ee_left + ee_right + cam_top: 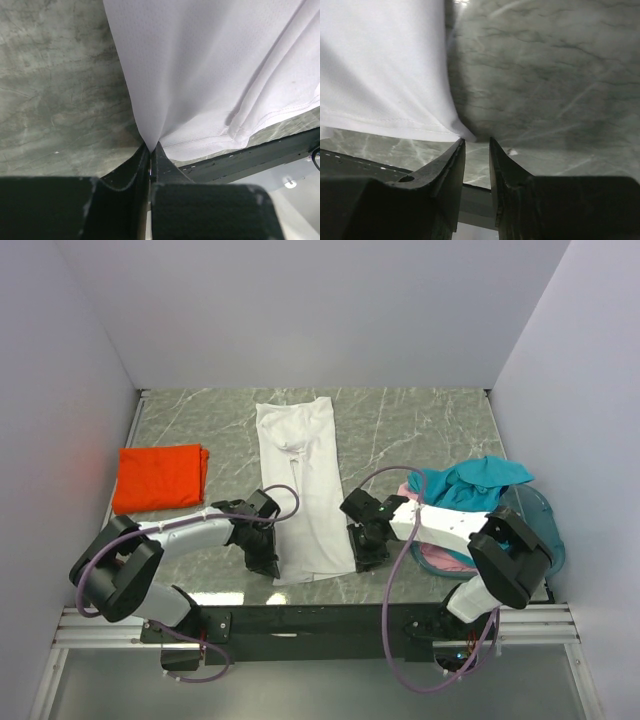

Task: Fold and stack the t-shirts
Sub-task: Fold the tshirt

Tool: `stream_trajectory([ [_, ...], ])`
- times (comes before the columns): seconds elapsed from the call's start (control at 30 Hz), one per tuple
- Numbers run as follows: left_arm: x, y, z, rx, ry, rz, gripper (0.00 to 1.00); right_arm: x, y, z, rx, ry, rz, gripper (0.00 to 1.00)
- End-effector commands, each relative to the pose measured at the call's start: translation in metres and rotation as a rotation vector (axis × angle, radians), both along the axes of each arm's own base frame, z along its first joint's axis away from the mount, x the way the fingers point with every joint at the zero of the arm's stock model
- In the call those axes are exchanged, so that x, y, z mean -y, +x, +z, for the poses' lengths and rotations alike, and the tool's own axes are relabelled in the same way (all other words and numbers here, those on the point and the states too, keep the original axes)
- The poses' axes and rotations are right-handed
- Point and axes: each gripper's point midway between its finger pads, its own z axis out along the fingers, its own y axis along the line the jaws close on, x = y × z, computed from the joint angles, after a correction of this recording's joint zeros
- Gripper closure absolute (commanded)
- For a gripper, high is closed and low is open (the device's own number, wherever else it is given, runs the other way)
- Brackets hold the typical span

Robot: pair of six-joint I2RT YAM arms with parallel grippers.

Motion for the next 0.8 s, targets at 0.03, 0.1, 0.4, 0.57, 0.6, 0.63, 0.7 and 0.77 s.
stream_trajectory([
  [0.03,-0.029,-0.012,-0.018,-0.006,0.138,0.003,0.92,0.013,0.005,0.011,0.034,-0.035,-0.007,0.67],
  [0.1,-0.029,-0.012,-0.016,0.0,0.131,0.003,0.92,0.013,0.006,0.015,0.04,-0.032,-0.008,0.66],
  [0.4,-0.024,-0.006,-0.003,0.042,0.099,0.024,0.78,-0.017,0.016,0.048,0.078,0.111,0.02,0.62],
  [0.57,-0.024,0.0,0.008,0.08,0.09,0.048,0.61,-0.03,0.014,0.038,0.038,0.144,0.052,0.6],
  [0.6,-0.024,0.001,0.009,0.084,0.088,0.05,0.59,-0.031,0.012,0.035,0.029,0.141,0.056,0.59],
  [0.63,-0.023,0.001,0.01,0.086,0.085,0.055,0.57,-0.033,0.013,0.031,0.025,0.139,0.061,0.59],
  [0.7,-0.022,-0.001,0.011,0.083,0.072,0.052,0.54,-0.034,0.012,0.027,0.015,0.138,0.063,0.58],
  [0.77,-0.021,-0.004,0.009,0.07,0.063,0.049,0.54,-0.034,0.011,0.021,0.002,0.125,0.069,0.58],
])
